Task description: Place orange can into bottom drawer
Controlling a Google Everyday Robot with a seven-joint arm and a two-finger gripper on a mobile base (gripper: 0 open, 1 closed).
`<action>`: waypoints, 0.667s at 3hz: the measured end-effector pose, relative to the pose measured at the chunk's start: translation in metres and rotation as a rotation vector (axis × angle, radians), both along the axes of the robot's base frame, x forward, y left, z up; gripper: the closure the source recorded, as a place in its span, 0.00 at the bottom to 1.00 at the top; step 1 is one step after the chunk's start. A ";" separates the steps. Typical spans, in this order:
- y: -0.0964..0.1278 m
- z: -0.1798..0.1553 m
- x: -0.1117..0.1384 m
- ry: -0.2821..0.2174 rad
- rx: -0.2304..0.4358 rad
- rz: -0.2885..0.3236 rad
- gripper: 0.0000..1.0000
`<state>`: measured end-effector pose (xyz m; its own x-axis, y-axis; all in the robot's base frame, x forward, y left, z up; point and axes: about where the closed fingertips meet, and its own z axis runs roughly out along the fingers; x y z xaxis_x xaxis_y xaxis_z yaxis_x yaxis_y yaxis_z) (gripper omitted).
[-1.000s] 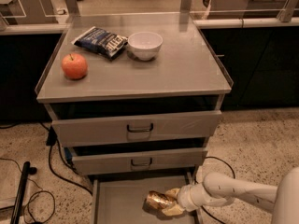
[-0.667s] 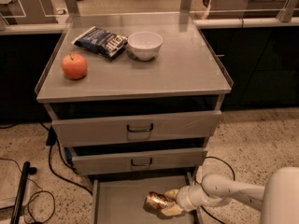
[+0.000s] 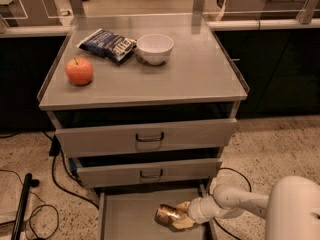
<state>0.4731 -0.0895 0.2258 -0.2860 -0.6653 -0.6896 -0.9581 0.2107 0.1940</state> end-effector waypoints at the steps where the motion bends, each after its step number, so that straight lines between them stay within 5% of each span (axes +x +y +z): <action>1: 0.005 -0.022 0.003 0.019 0.009 0.001 1.00; 2: 0.012 -0.054 0.004 0.050 0.022 -0.004 1.00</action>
Offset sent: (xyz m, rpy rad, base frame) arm 0.0085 0.0158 -0.0923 0.0339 0.0847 -0.0161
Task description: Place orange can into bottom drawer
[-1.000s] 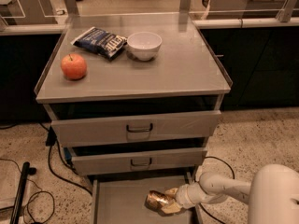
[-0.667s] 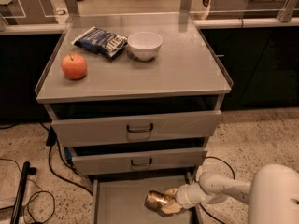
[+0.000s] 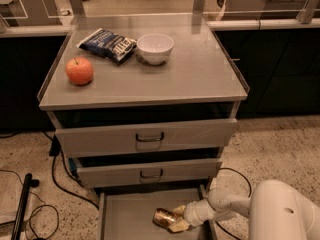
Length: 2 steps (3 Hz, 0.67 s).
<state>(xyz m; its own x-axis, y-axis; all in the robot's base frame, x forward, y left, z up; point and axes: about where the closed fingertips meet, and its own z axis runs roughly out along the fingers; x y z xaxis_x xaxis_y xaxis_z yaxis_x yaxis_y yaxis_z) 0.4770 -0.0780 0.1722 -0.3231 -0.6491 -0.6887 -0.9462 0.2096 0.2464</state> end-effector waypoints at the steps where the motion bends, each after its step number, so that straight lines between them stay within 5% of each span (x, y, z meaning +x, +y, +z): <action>1: 0.014 -0.033 -0.006 0.020 0.000 -0.007 1.00; 2: 0.014 -0.034 -0.006 0.021 0.000 -0.007 1.00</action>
Offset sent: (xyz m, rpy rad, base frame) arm -0.0069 0.0156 -0.0469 -0.0108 0.0168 -0.0205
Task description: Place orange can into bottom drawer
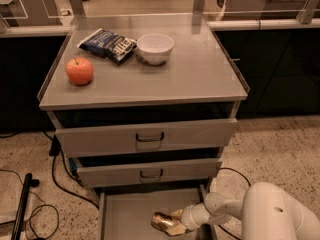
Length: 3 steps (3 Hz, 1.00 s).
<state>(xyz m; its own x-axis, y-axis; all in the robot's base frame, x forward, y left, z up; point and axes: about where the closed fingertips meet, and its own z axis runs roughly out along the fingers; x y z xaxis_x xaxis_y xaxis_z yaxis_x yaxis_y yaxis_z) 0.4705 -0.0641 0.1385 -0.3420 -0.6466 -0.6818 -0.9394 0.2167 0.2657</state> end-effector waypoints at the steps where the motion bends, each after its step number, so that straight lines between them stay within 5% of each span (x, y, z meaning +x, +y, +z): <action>1: 0.000 0.000 0.000 0.000 0.000 0.000 0.81; 3: 0.000 0.000 0.000 0.000 0.000 0.000 0.35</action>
Offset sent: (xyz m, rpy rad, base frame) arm 0.0000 0.0000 0.0000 0.0000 0.0000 0.0000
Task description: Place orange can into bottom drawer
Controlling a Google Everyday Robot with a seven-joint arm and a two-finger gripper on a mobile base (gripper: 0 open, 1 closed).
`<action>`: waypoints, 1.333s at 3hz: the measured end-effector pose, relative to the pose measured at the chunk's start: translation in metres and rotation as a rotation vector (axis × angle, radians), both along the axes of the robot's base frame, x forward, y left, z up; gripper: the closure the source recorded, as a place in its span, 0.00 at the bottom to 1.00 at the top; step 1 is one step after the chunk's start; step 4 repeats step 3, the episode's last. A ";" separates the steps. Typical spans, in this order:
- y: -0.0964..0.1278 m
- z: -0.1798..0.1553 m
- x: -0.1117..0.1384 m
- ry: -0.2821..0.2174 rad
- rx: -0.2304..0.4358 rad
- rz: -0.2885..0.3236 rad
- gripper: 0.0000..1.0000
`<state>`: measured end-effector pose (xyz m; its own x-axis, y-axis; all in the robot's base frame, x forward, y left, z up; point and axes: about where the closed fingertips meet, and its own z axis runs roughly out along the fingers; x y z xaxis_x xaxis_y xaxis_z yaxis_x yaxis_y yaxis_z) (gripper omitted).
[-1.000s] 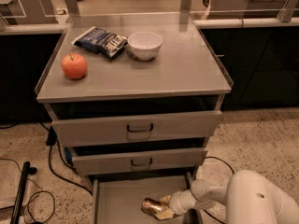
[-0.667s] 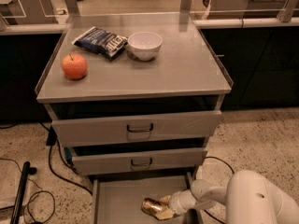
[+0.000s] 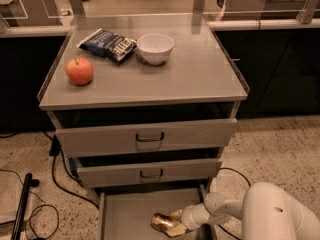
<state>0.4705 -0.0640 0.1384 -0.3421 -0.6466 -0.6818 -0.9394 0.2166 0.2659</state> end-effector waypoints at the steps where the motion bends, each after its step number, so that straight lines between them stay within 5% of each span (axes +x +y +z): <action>1: 0.000 0.000 0.000 0.000 0.000 0.000 0.13; 2: 0.000 0.000 0.000 0.000 0.000 0.000 0.00; 4: 0.000 0.000 0.000 0.000 0.000 0.000 0.00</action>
Offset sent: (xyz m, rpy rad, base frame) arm 0.0000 0.0000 0.0000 0.0000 0.0000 0.0000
